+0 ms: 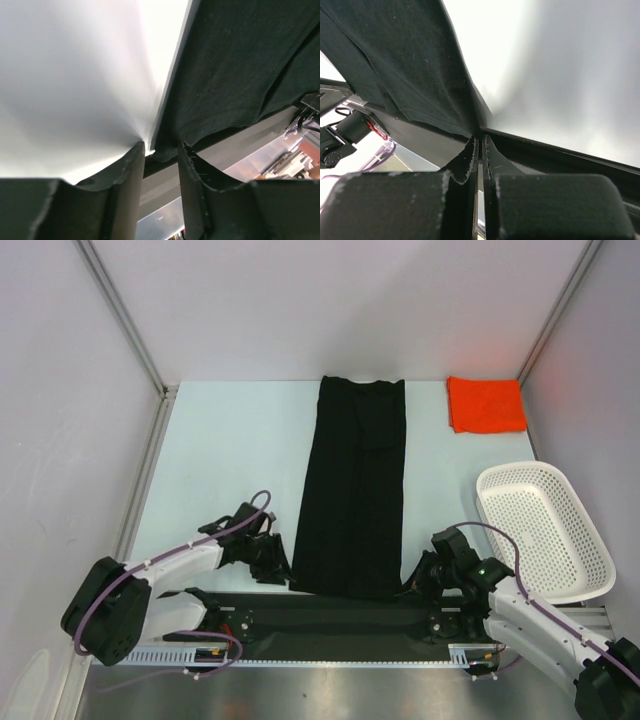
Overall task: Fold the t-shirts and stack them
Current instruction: Fold the tshirt
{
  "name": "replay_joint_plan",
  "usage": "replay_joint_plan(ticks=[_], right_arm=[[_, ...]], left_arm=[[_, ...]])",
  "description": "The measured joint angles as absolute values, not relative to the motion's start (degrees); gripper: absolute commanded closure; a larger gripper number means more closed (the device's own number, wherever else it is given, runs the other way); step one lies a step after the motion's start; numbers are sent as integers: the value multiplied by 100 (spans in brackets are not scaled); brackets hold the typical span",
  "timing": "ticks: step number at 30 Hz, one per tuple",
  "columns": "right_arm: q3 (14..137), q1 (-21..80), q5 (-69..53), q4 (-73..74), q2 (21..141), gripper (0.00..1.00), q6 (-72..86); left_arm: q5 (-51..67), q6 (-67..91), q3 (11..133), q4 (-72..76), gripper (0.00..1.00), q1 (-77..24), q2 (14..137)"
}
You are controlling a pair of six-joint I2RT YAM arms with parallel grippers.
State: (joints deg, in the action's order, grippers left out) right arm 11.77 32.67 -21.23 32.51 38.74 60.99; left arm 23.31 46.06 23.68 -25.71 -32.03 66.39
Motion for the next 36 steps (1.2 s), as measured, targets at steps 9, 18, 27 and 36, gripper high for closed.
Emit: replay_joint_plan(ticks=[9, 18, 27, 36], right_arm=[[1177, 3181, -2191, 3251, 3872, 100, 6036], [1203, 3092, -2237, 3262, 3874, 100, 6034], [2257, 2917, -2165, 3315, 4528, 100, 5863], [4145, 1557, -2508, 3297, 6469, 100, 4925]], left_arm=[[2644, 4700, 2265, -2279, 76, -3208, 6842], [2554, 4641, 2335, -2456, 100, -3214, 6895], [2169, 4165, 3531, -3245, 100, -3225, 6984], [2110, 3839, 5653, -3417, 100, -3155, 8346]])
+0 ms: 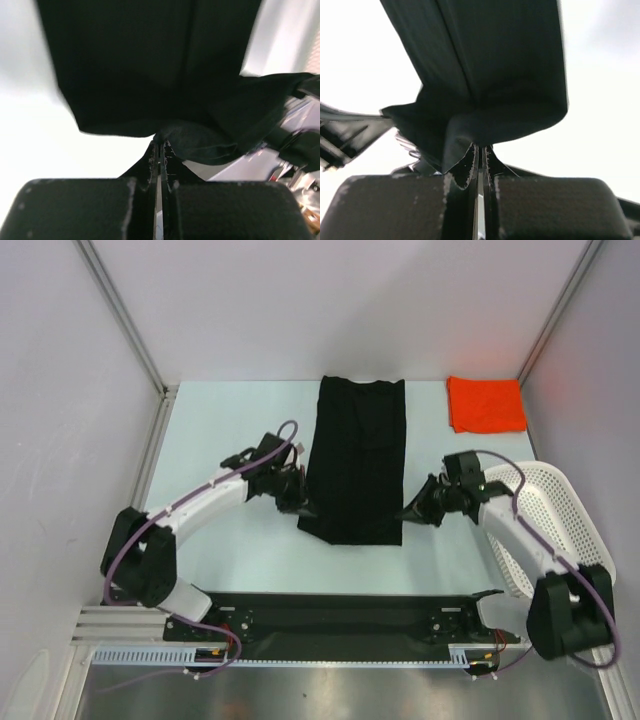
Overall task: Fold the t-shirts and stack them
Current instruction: Fold the tshirt
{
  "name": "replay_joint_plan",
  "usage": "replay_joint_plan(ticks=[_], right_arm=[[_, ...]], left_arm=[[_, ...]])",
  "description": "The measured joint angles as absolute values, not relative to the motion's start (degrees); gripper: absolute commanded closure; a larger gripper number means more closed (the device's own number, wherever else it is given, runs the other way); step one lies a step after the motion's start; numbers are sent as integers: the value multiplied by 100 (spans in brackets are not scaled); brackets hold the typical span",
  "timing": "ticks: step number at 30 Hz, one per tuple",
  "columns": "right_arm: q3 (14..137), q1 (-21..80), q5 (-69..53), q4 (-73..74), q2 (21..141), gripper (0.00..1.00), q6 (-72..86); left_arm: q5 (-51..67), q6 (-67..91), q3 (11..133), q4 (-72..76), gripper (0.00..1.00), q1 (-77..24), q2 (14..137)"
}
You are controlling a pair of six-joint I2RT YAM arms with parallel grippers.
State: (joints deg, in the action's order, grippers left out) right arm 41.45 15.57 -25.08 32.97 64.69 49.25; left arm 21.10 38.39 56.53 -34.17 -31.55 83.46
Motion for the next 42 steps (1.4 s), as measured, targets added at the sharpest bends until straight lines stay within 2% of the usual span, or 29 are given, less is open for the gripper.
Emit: replay_joint_plan(ticks=[7, 17, 23, 42], right_arm=[[6069, 760, -2921, 3444, 8619, 100, 3879], [8034, 432, -3400, 3544, 11054, 100, 3181], [8820, 266, -3566, 3734, 11651, 100, 2965], [9944, 75, -3933, 4091, 12822, 100, 2534]], left_arm=[[2104, 3671, 7664, -3520, 100, -2596, 9780], [2248, 3599, 10082, -3612, 100, -2025, 12090], [2405, 3699, 10538, -3634, 100, -1949, 12604], [2462, 3927, 10818, -3575, 97, -1647, 13207]])
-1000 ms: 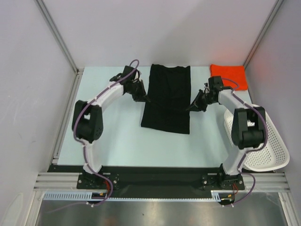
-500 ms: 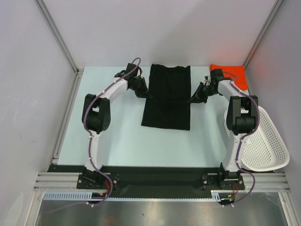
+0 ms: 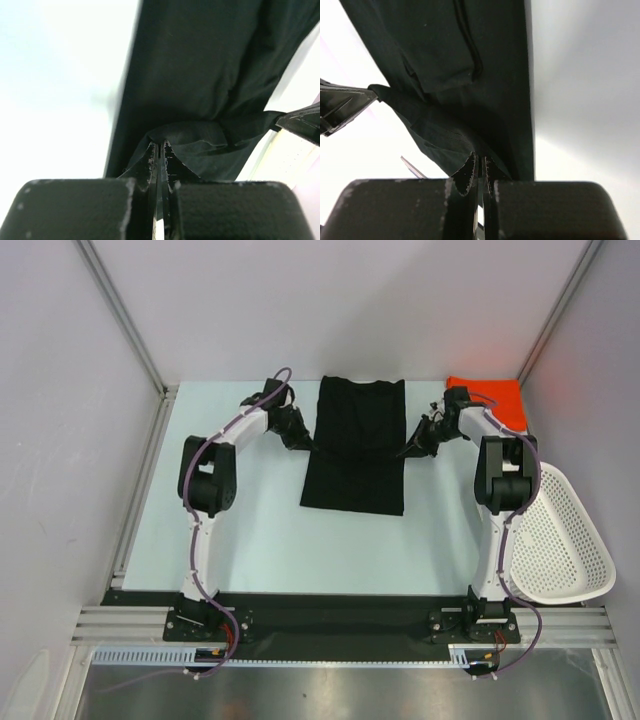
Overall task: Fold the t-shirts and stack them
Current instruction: Fold the tshirt
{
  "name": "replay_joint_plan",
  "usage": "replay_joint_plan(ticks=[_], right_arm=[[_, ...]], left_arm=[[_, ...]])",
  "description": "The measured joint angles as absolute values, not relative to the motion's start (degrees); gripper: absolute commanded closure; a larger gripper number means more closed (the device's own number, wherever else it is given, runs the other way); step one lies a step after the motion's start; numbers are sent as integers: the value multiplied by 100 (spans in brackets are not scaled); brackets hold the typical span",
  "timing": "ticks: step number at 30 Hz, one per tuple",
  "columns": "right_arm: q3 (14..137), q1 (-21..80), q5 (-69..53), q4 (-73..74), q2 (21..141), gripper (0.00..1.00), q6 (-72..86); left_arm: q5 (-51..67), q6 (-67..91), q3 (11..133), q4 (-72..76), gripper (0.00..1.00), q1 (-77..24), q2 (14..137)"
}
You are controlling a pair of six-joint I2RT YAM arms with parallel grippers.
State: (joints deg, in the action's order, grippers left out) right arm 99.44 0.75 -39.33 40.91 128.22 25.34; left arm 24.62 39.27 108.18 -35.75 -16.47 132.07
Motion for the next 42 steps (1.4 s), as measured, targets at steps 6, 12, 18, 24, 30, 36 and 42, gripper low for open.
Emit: replay_joint_plan(ticks=[6, 12, 18, 24, 30, 36, 42], right_arm=[[10130, 73, -3942, 4167, 13015, 99, 2517], [10392, 73, -3938, 4283, 13107, 98, 2482], [10525, -38, -3940, 4305, 13111, 96, 2456], [10949, -108, -3988, 4351, 13384, 83, 2469], [11952, -119, -4021, 4619, 14055, 54, 2456], [13423, -180, -3839, 5162, 14744, 47, 2373], [12975, -390, -3481, 5299, 14339, 44, 2231]], left_arm=[[2550, 4010, 10842, -3529, 97, -1597, 13386], [2574, 4010, 11017, -3540, 100, -1573, 13402], [2578, 4071, 11126, -3507, 96, -1540, 13423], [2633, 4185, 11786, -3529, 80, -1496, 13810], [2543, 4178, 11939, -3640, 63, -1433, 13876], [2093, 4021, 12293, -3948, 54, -1352, 13876], [1828, 3693, 12055, -3955, 52, -1330, 13649]])
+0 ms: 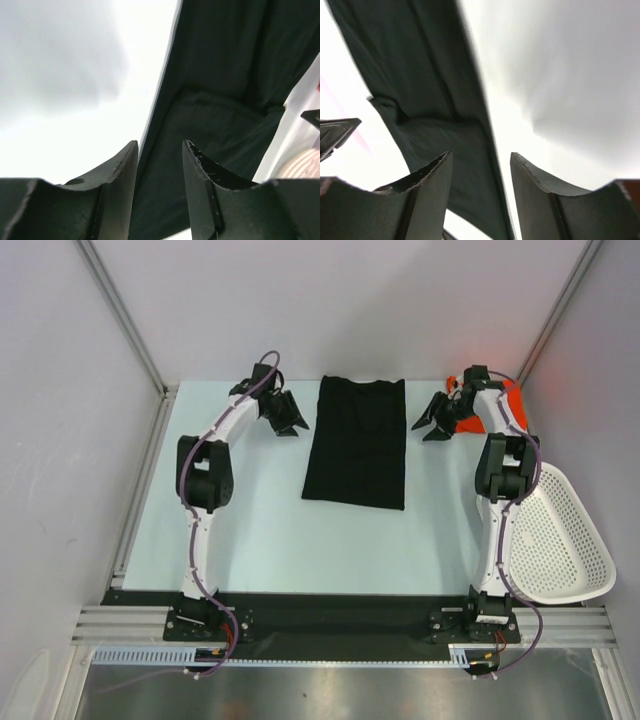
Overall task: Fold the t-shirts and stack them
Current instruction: Fold the tshirt
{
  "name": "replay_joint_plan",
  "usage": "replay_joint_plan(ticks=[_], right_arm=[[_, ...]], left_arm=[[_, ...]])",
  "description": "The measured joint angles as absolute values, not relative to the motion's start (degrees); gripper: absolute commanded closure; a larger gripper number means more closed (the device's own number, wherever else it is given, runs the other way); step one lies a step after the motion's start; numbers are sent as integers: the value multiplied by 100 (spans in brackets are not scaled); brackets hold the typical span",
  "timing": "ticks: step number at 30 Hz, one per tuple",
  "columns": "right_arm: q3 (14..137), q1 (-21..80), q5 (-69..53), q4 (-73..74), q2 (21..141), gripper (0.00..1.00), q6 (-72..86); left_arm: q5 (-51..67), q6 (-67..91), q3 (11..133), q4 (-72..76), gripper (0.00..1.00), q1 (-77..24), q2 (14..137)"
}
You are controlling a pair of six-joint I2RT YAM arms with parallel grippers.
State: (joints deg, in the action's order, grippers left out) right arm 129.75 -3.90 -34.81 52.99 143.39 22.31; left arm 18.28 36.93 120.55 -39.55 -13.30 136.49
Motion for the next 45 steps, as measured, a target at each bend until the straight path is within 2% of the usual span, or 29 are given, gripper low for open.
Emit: replay_joint_plan(ticks=[3, 11, 15, 17, 18, 19, 23, 24, 25, 26, 27, 28, 36, 45], right_arm=[[11990, -405, -3395, 5212, 13778, 37, 2130], [8659, 45, -3286, 4742, 11550, 35, 1925], [6969, 58, -3269, 4001, 10326, 27, 2429], [6104, 80, -3216, 3430, 9734, 28, 2915], [5728, 126, -3183, 3183, 9496, 28, 3177], [5400, 196, -3133, 2915, 9299, 28, 3468], [4322, 545, -2926, 1625, 8807, 34, 4783], [4077, 617, -2880, 1321, 8729, 39, 5094], [3736, 687, -2757, 921, 8637, 39, 5599], [3634, 720, -2633, 770, 8604, 40, 5828], [3542, 762, -2473, 628, 8552, 47, 6051], [3446, 792, -2335, 475, 8464, 50, 6257], [2945, 923, -1710, -414, 8062, 51, 7238], [2936, 1002, -1426, -541, 8071, 53, 7544]], left_arm=[[1953, 3476, 11419, -3848, 49, -1337, 13279], [2259, 2781, 8925, -3430, 45, -1424, 11771], [2462, 2978, 7673, -2958, 44, -1446, 11063], [2604, 3336, 7015, -2536, 41, -1448, 10737], [2663, 3579, 6657, -2215, 34, -1450, 10571], [2716, 3804, 6359, -1988, 33, -1455, 10444], [2827, 4755, 5500, -1149, 36, -1492, 10180], [2821, 4939, 5384, -989, 41, -1507, 10156], [2816, 5251, 5242, -692, 43, -1540, 10114], [2805, 5428, 5190, -519, 44, -1549, 10086], [2764, 5629, 5081, -281, 46, -1555, 10033], [2733, 5839, 4936, -58, 49, -1562, 9955], [2609, 7177, 3979, 976, 48, -1564, 9804], [2408, 7470, 3944, 1076, 51, -1564, 9815]])
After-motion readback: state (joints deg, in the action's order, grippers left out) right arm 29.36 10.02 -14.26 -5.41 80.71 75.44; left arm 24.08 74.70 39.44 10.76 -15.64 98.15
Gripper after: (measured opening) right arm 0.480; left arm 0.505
